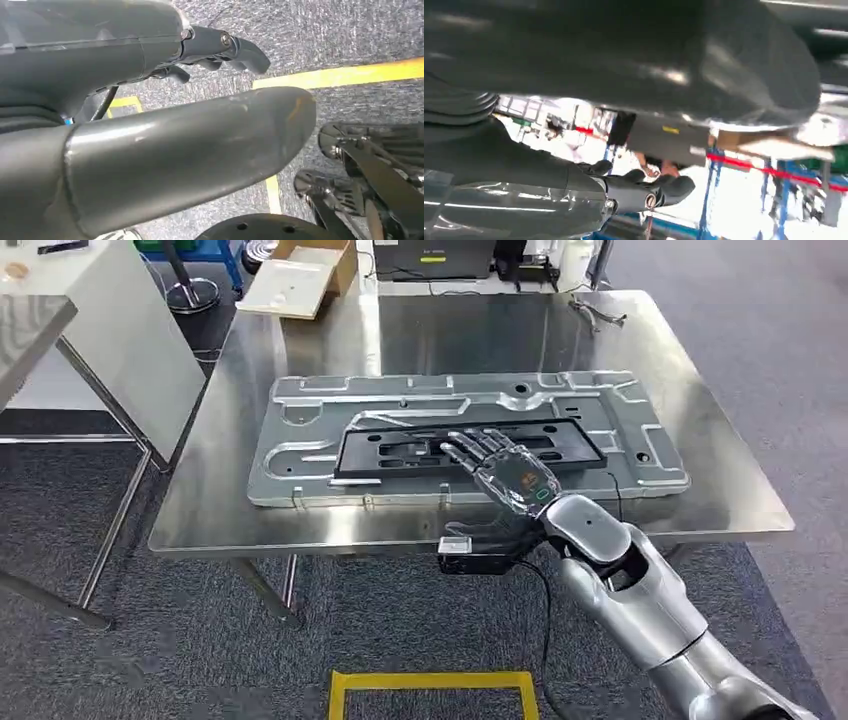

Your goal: Take the parts from the cabinet and place them on the table.

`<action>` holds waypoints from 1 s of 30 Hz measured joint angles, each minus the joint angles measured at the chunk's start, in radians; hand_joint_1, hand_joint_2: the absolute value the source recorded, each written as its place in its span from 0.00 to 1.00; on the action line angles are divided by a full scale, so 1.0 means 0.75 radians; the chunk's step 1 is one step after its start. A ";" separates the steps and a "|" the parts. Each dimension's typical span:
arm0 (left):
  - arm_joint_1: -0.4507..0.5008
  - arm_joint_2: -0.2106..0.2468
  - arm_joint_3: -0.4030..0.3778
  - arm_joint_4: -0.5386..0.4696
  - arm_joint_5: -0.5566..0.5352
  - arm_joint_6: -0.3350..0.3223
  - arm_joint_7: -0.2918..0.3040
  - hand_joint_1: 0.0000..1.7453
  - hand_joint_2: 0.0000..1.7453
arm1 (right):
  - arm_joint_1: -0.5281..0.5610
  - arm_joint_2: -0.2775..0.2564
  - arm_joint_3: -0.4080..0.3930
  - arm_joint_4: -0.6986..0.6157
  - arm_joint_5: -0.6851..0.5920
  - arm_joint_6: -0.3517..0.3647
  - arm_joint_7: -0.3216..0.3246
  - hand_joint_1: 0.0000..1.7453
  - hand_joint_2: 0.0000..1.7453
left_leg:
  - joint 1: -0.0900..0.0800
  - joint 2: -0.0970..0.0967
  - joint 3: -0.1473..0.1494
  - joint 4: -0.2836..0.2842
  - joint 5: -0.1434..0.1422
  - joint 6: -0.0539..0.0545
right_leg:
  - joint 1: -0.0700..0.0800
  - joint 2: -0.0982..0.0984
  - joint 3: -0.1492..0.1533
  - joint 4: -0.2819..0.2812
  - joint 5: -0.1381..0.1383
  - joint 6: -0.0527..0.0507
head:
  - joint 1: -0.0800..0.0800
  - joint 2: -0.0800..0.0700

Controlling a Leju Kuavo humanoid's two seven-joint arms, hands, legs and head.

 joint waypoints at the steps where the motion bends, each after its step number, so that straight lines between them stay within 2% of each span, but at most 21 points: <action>1: 0.000 -0.001 0.001 0.000 0.006 0.001 0.000 0.00 0.00 | 0.018 0.000 0.000 -0.007 -0.002 -0.010 -0.001 0.00 0.00 | 0.004 0.000 -0.001 -0.004 0.011 -0.007 | 0.003 0.000 -0.003 0.000 0.008 -0.005 | 0.000 0.000; 2: 0.003 -0.002 0.003 -0.001 0.009 0.001 0.001 0.00 0.00 | 0.053 -0.001 -0.002 -0.025 -0.003 -0.021 0.000 0.00 0.00 | -0.004 -0.002 -0.002 -0.007 0.022 -0.016 | -0.009 -0.001 -0.008 -0.020 0.027 -0.013 | 0.000 0.000; 3: 0.005 -0.003 0.006 -0.004 0.015 0.001 0.005 0.00 0.00 | 0.098 -0.001 -0.007 -0.041 -0.005 -0.037 0.000 0.00 0.00 | 0.002 -0.007 -0.010 0.006 -0.009 -0.020 | -0.015 -0.013 -0.010 -0.031 0.047 -0.013 | 0.001 0.000; 5: 0.009 -0.019 0.021 -0.016 0.035 -0.004 0.017 0.00 0.00 | 0.241 -0.002 -0.044 -0.134 -0.005 -0.073 0.001 0.00 0.00 | 0.013 -0.004 -0.045 0.131 -0.178 -0.043 | -0.019 -0.018 -0.041 -0.038 0.078 -0.027 | 0.000 0.000; 7: 0.015 -0.032 0.033 -0.029 0.039 -0.012 0.023 0.00 0.00 | 0.338 -0.002 -0.073 -0.178 0.009 -0.086 -0.005 0.00 0.00 | 0.031 -0.004 -0.065 0.297 -0.289 -0.063 | -0.022 -0.018 -0.079 -0.034 0.105 -0.025 | -0.001 0.000; 8: 0.015 -0.043 0.036 -0.038 0.041 -0.018 0.027 0.00 0.00 | 0.400 -0.002 -0.089 -0.199 0.020 -0.096 -0.004 0.00 0.00 | 0.039 -0.004 -0.061 0.351 -0.288 -0.073 | -0.025 -0.018 -0.099 -0.032 0.120 -0.019 | 0.000 0.000; 9: 0.013 -0.052 0.041 -0.056 0.042 -0.029 0.033 0.00 0.00 | 0.488 -0.002 -0.122 -0.234 0.036 -0.111 -0.002 0.00 0.00 | 0.047 -0.004 -0.038 0.359 -0.252 -0.082 | -0.030 -0.018 -0.118 -0.028 0.131 -0.009 | 0.000 0.000; 11: 0.018 -0.079 0.055 -0.095 0.038 -0.046 0.039 0.00 0.00 | 0.677 -0.002 -0.189 -0.306 0.054 -0.128 0.002 0.00 0.00 | 0.062 -0.003 0.071 0.251 -0.152 -0.103 | -0.045 -0.030 -0.157 -0.009 0.145 0.010 | 0.000 0.000; 12: 0.023 -0.090 0.065 -0.114 0.035 -0.054 0.041 0.00 0.00 | 0.751 -0.002 -0.214 -0.328 0.056 -0.129 0.004 0.00 0.00 | 0.073 -0.007 0.162 0.139 -0.137 -0.114 | -0.052 -0.027 -0.182 0.009 0.152 0.022 | 0.000 0.000; 13: 0.023 -0.108 0.068 -0.129 0.032 -0.060 0.041 0.00 0.00 | 0.798 -0.002 -0.233 -0.365 0.057 -0.133 0.005 0.00 0.00 | 0.073 -0.019 0.222 0.029 -0.210 -0.125 | -0.053 -0.021 -0.200 0.023 0.160 0.033 | 0.000 0.000; 14: 0.026 -0.118 0.069 -0.143 0.028 -0.062 0.042 0.00 0.00 | 0.822 -0.002 -0.253 -0.390 0.057 -0.134 0.007 0.00 0.00 | 0.058 -0.026 0.268 -0.042 -0.236 -0.098 | -0.052 -0.010 -0.211 0.032 0.168 0.045 | -0.001 0.000; 18: 0.021 -0.144 0.084 -0.199 0.012 -0.073 0.039 0.00 0.00 | 0.973 0.004 -0.334 -0.460 -0.002 -0.091 0.045 0.00 0.00 | 0.054 -0.021 0.231 -0.027 -0.197 -0.034 | -0.059 0.002 -0.208 0.008 0.211 0.085 | 0.002 0.000; 20: 0.023 -0.159 0.098 -0.233 -0.011 -0.083 0.033 0.00 0.00 | 1.084 0.018 -0.363 -0.481 -0.059 -0.053 0.083 0.00 0.00 | 0.050 -0.014 0.203 -0.028 -0.170 -0.011 | -0.059 0.006 -0.242 0.106 0.063 0.078 | 0.002 0.000; 22: 0.028 -0.167 0.100 -0.256 -0.039 -0.088 0.031 0.00 0.00 | 1.147 0.041 -0.399 -0.480 -0.173 -0.016 0.148 0.00 0.00 | 0.039 -0.001 0.170 -0.026 -0.145 0.003 | -0.047 0.008 -0.282 0.290 -0.097 0.070 | 0.002 0.000; 23: 0.028 -0.171 0.101 -0.264 -0.053 -0.097 0.026 0.00 0.00 | 1.168 0.048 -0.421 -0.460 -0.222 -0.006 0.162 0.00 0.00 | 0.031 0.004 0.153 -0.025 -0.132 0.008 | -0.043 0.010 -0.291 0.366 -0.132 0.068 | 0.002 0.000; 24: 0.026 -0.171 0.101 -0.272 -0.069 -0.106 0.022 0.00 0.00 | 1.180 0.059 -0.446 -0.423 -0.253 0.006 0.172 0.00 0.00 | 0.023 0.009 0.136 -0.025 -0.117 0.011 | -0.040 0.010 -0.284 0.410 -0.121 0.064 | 0.001 0.000; 25: 0.024 -0.172 0.101 -0.280 -0.084 -0.121 0.017 0.00 0.00 | 1.186 0.084 -0.499 -0.347 -0.273 0.019 0.175 0.00 0.00 | 0.017 0.011 0.114 -0.024 -0.101 0.012 | -0.038 0.010 -0.257 0.409 -0.075 0.058 | 0.002 0.000; 27: 0.024 -0.171 0.097 -0.296 -0.104 -0.143 0.017 0.00 0.00 | 1.181 0.150 -0.647 -0.172 -0.202 0.047 0.153 0.00 0.00 | 0.008 0.011 0.070 -0.019 -0.072 0.009 | -0.032 0.010 -0.135 0.280 0.027 0.040 | 0.002 0.000; 28: 0.028 -0.171 0.084 -0.299 -0.107 -0.152 0.020 0.00 0.00 | 1.156 0.184 -0.729 -0.068 -0.141 0.062 0.136 0.00 0.00 | 0.007 0.011 0.057 -0.017 -0.062 0.004 | -0.028 0.010 -0.044 0.163 0.032 0.029 | 0.001 0.000; 29: 0.031 -0.171 0.069 -0.301 -0.110 -0.154 0.026 0.00 0.00 | 1.129 0.226 -0.828 0.039 -0.073 0.061 0.109 0.00 0.00 | -0.003 0.012 0.046 -0.013 -0.056 -0.001 | -0.016 0.010 0.034 0.049 -0.006 0.022 | 0.002 0.000; 30: 0.036 -0.169 0.043 -0.302 -0.115 -0.154 0.034 0.00 0.00 | 1.101 0.274 -0.960 0.173 -0.001 0.046 0.059 0.00 0.00 | -0.003 0.015 0.042 -0.011 -0.045 -0.007 | -0.017 0.010 0.067 -0.026 -0.034 0.017 | 0.001 0.000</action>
